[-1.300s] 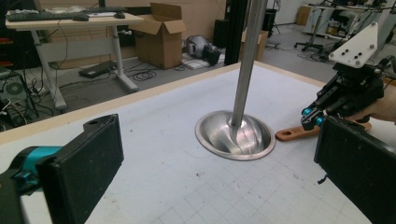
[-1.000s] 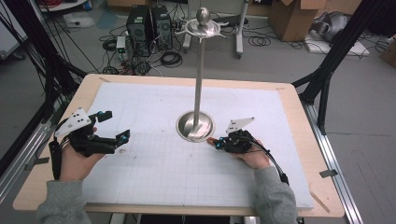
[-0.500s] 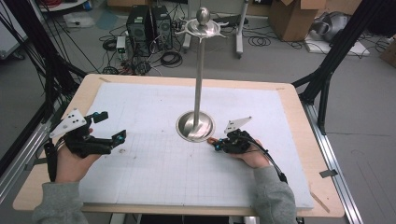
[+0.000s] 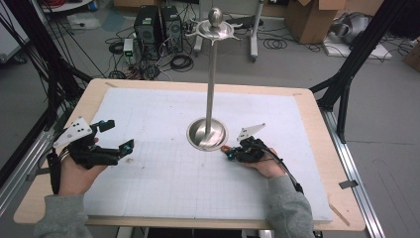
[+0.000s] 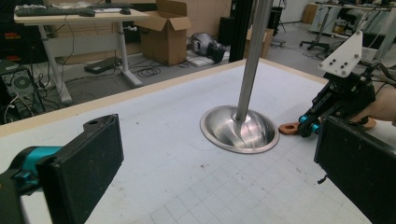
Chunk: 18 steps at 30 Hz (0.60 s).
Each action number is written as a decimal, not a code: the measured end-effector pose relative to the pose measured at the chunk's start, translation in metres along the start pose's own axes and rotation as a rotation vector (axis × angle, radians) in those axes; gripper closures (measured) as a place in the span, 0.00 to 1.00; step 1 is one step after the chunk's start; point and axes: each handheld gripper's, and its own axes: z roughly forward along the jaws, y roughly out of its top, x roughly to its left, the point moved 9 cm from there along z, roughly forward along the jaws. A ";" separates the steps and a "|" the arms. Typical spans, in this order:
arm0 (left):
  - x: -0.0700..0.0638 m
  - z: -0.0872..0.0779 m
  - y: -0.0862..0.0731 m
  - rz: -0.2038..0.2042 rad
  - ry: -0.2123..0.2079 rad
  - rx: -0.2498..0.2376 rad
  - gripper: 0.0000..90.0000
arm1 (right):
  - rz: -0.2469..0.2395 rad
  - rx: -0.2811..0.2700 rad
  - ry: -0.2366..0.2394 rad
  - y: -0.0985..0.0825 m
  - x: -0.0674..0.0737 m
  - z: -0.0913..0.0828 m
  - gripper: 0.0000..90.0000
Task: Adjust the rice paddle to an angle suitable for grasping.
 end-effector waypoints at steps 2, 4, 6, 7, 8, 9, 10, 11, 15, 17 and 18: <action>0.000 0.000 0.000 0.002 0.001 0.003 0.02 | 0.012 0.002 -0.014 -0.001 -0.003 -0.001 0.99; 0.001 -0.001 -0.001 0.001 0.003 0.003 0.02 | 0.022 0.002 -0.023 -0.001 -0.005 -0.002 0.99; 0.001 -0.001 -0.001 0.000 0.006 0.003 0.02 | 0.040 -0.001 -0.036 -0.002 -0.009 -0.003 0.99; 0.001 -0.001 -0.001 0.001 0.006 0.003 0.02 | 0.044 -0.003 -0.040 -0.002 -0.010 -0.003 0.99; 0.001 -0.001 -0.001 0.001 0.006 0.003 0.02 | 0.044 -0.003 -0.040 -0.002 -0.010 -0.003 0.99; 0.001 -0.001 -0.002 0.000 0.006 0.004 0.02 | 0.053 -0.005 -0.044 -0.002 -0.011 -0.004 0.99; 0.001 -0.001 -0.002 0.001 0.005 0.006 0.02 | 0.051 -0.004 -0.050 -0.002 -0.013 -0.004 0.99; 0.001 -0.001 -0.002 0.001 0.005 0.008 0.02 | 0.054 -0.005 -0.057 -0.002 -0.014 -0.004 0.99; 0.001 -0.001 -0.003 0.002 0.006 0.011 0.02 | 0.069 -0.004 -0.078 -0.003 -0.018 -0.006 0.99; 0.001 -0.001 -0.004 0.000 0.006 0.011 0.02 | 0.077 -0.006 -0.082 -0.003 -0.020 -0.007 0.99; 0.001 -0.001 -0.004 0.001 0.005 0.011 0.02 | 0.077 -0.007 -0.086 -0.004 -0.021 -0.007 0.99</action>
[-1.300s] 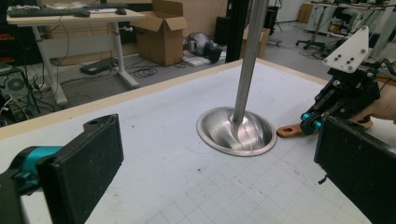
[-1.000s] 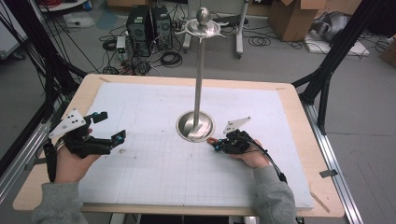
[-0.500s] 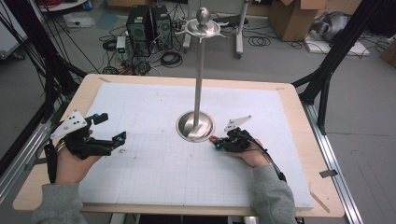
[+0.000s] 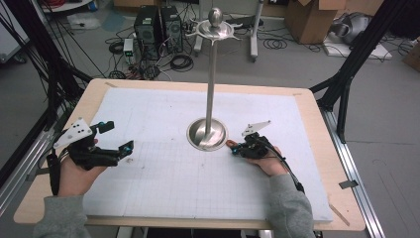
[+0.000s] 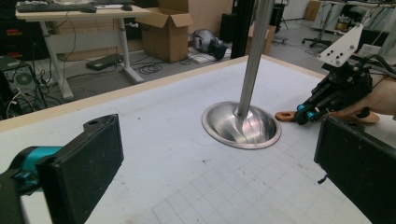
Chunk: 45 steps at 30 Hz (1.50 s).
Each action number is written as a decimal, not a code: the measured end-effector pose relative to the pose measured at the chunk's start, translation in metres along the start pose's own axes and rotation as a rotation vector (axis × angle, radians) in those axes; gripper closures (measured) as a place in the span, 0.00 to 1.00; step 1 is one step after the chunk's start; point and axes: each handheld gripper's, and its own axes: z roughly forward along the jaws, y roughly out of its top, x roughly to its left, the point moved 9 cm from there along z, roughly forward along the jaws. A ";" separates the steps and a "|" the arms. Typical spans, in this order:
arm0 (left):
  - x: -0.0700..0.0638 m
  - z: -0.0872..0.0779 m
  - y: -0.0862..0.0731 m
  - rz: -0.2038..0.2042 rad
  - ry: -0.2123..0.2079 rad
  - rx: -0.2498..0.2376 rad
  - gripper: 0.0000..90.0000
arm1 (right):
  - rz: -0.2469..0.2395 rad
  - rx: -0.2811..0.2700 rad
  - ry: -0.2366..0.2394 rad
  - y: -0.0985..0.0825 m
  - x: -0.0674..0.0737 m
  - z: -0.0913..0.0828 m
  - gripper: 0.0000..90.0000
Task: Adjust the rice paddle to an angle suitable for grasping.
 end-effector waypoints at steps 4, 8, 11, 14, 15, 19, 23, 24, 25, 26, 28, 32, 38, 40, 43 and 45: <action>0.000 0.000 0.000 -0.001 0.000 -0.002 0.02 | 0.015 0.000 -0.018 0.000 -0.003 -0.001 0.99; 0.000 0.000 0.000 -0.002 0.001 -0.001 0.02 | 0.034 -0.002 -0.043 -0.001 -0.009 -0.003 0.99; 0.000 0.000 -0.001 0.000 0.003 0.005 0.02 | 0.039 -0.002 -0.052 -0.001 -0.010 -0.003 0.99; 0.001 0.001 -0.002 -0.002 0.008 0.010 0.02 | 0.040 -0.005 -0.084 -0.001 -0.013 -0.004 0.99; 0.001 0.001 -0.002 -0.005 0.008 0.009 0.02 | 0.042 -0.003 -0.095 -0.002 -0.015 -0.004 0.99; 0.001 0.000 -0.002 -0.005 0.007 0.009 0.02 | 0.050 -0.009 -0.103 -0.002 -0.017 -0.005 0.99; 0.001 0.000 -0.002 -0.005 0.007 0.003 0.02 | 0.035 -0.014 -0.103 0.000 -0.015 -0.007 0.99; 0.001 0.000 -0.002 -0.005 0.007 0.003 0.02 | 0.035 -0.025 -0.104 0.002 -0.015 -0.010 0.99; 0.002 -0.001 -0.002 -0.005 0.006 0.006 0.02 | 0.035 -0.037 -0.104 0.004 -0.015 -0.012 0.99; 0.002 -0.001 -0.002 -0.005 0.006 0.006 0.02 | 0.035 -0.037 -0.104 0.004 -0.015 -0.012 0.99; 0.002 -0.001 -0.002 -0.005 0.006 0.006 0.02 | 0.034 -0.053 -0.103 0.007 -0.014 -0.017 0.94; 0.003 0.000 -0.002 -0.006 0.024 0.007 0.02 | 0.019 -0.076 -0.137 0.011 -0.015 -0.025 0.74; 0.005 0.000 -0.001 -0.014 0.028 0.005 0.02 | 0.008 -0.086 -0.175 0.013 -0.017 -0.031 0.56; 0.005 0.001 -0.001 -0.012 0.025 0.006 0.02 | 0.015 -0.093 -0.180 0.013 -0.018 -0.033 0.50; 0.003 0.004 -0.001 -0.010 0.017 0.007 0.02 | 0.022 -0.107 -0.187 0.014 -0.019 -0.038 0.38; 0.003 0.004 0.000 -0.009 0.016 0.007 0.02 | 0.046 -0.113 -0.176 0.014 -0.019 -0.040 0.33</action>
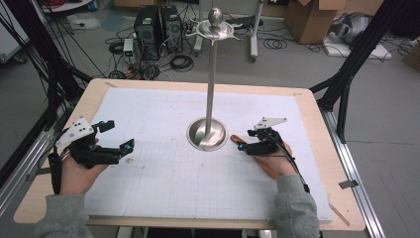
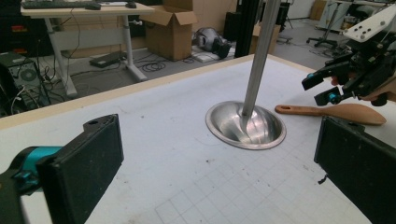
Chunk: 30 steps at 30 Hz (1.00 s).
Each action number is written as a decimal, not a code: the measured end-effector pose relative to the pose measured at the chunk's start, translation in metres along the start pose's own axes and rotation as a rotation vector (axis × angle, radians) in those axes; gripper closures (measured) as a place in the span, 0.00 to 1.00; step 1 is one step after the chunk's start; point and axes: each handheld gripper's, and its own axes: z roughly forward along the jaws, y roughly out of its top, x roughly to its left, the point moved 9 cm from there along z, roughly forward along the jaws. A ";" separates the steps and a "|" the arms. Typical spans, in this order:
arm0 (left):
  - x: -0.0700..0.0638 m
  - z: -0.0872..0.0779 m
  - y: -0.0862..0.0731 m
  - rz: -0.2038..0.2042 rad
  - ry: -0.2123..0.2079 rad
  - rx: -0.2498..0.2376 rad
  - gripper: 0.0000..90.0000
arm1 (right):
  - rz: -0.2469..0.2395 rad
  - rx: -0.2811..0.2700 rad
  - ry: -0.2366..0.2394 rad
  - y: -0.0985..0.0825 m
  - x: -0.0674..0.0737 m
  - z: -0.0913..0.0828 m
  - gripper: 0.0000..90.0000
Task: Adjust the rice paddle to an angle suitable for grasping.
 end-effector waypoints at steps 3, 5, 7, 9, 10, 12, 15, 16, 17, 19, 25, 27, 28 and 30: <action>-0.001 0.003 0.000 0.002 -0.008 0.004 0.02 | 0.010 -0.005 0.001 0.000 -0.002 -0.002 0.22; -0.001 0.004 0.000 0.003 -0.008 0.006 0.02 | 0.012 -0.010 -0.001 0.000 -0.002 -0.003 0.20; -0.002 0.007 0.001 0.004 -0.015 0.004 0.02 | 0.013 -0.018 0.004 0.001 -0.001 -0.005 0.15; -0.003 0.010 0.001 0.005 -0.020 0.007 0.02 | 0.002 -0.013 0.003 0.001 0.001 -0.007 0.12; -0.004 0.011 0.001 0.004 -0.022 0.006 0.02 | -0.003 -0.011 -0.001 0.000 0.001 -0.007 0.12; -0.005 0.013 0.001 0.005 -0.028 0.007 0.02 | -0.009 -0.008 -0.017 0.000 0.001 -0.009 0.11; -0.005 0.016 0.002 0.006 -0.034 0.008 0.02 | -0.006 -0.004 -0.044 -0.001 -0.002 -0.013 0.11; -0.005 0.016 0.002 0.006 -0.035 0.007 0.02 | -0.005 -0.004 -0.050 -0.001 -0.003 -0.014 0.11; -0.005 0.017 0.002 0.010 -0.037 0.009 0.02 | -0.001 -0.003 -0.056 -0.002 -0.003 -0.015 0.10; -0.006 0.019 0.003 0.006 -0.039 0.006 0.02 | 0.002 -0.007 -0.064 -0.002 -0.005 -0.018 0.10; -0.008 0.023 0.002 0.009 -0.048 0.016 0.02 | 0.007 -0.022 -0.076 -0.003 -0.007 -0.022 0.07; -0.009 0.024 0.001 0.007 -0.049 0.016 0.02 | -0.006 -0.040 -0.050 -0.002 -0.005 -0.023 0.07; -0.009 0.024 0.001 0.009 -0.051 0.019 0.02 | -0.006 -0.040 -0.050 -0.002 -0.005 -0.023 0.07; -0.010 0.023 0.001 0.009 -0.051 0.020 0.02 | -0.010 -0.038 -0.042 -0.003 -0.005 -0.023 0.07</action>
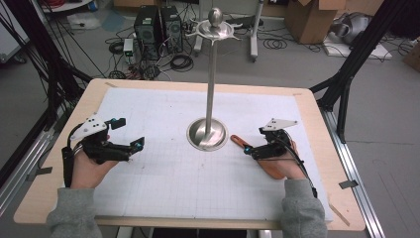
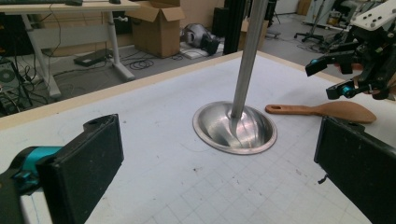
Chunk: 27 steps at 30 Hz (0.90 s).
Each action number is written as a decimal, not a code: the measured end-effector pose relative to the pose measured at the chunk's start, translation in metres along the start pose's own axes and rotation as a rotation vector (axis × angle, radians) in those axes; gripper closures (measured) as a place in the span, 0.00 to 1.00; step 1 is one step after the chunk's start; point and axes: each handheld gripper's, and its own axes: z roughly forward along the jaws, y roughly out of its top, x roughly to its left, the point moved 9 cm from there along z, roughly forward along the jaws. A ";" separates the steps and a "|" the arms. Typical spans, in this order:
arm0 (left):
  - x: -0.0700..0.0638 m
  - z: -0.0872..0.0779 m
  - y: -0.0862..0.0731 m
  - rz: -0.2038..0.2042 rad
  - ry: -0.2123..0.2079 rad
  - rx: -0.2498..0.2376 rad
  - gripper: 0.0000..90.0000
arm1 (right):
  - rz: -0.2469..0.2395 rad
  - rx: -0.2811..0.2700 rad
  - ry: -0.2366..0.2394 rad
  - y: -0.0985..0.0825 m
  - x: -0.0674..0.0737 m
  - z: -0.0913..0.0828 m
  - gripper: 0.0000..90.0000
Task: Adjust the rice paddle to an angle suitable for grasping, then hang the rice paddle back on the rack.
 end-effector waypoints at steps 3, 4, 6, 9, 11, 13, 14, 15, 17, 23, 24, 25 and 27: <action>0.000 -0.002 0.000 0.000 0.002 -0.003 0.02 | -0.004 -0.005 -0.002 0.001 -0.001 0.002 0.07; 0.000 -0.003 0.000 -0.002 0.003 -0.002 0.02 | -0.004 -0.005 -0.002 0.001 -0.001 0.002 0.07; 0.003 -0.005 0.000 -0.004 0.011 -0.006 0.02 | -0.005 -0.003 0.008 0.000 -0.002 0.003 0.07; 0.004 -0.006 -0.001 -0.007 0.016 -0.006 0.02 | -0.007 0.003 0.013 -0.001 -0.001 0.005 0.07; 0.004 -0.006 -0.002 -0.008 0.016 -0.002 0.02 | -0.010 0.004 0.018 -0.001 -0.001 0.008 0.07; 0.003 -0.007 -0.003 -0.004 0.018 0.004 0.02 | -0.014 0.011 0.021 -0.002 0.000 0.011 0.07; 0.003 -0.009 -0.004 -0.002 0.020 0.005 0.02 | -0.015 0.018 0.021 -0.003 0.000 0.013 0.07; 0.003 -0.009 -0.004 -0.002 0.020 0.005 0.02 | -0.015 0.018 0.021 -0.003 0.000 0.013 0.07; 0.002 -0.011 -0.004 -0.004 0.020 0.003 0.02 | -0.011 0.020 0.025 -0.004 -0.002 0.015 0.07; 0.003 -0.015 -0.006 -0.009 0.025 0.003 0.02 | -0.003 0.038 0.058 -0.009 -0.004 0.021 0.15; 0.004 -0.016 -0.007 -0.009 0.029 0.003 0.02 | 0.001 0.042 0.063 -0.010 -0.005 0.022 0.15; 0.004 -0.017 -0.007 -0.008 0.030 0.006 0.02 | 0.004 0.044 0.063 -0.010 -0.005 0.023 0.15; 0.004 -0.017 -0.008 -0.009 0.032 0.006 0.02 | 0.006 0.049 0.061 -0.011 -0.006 0.024 0.15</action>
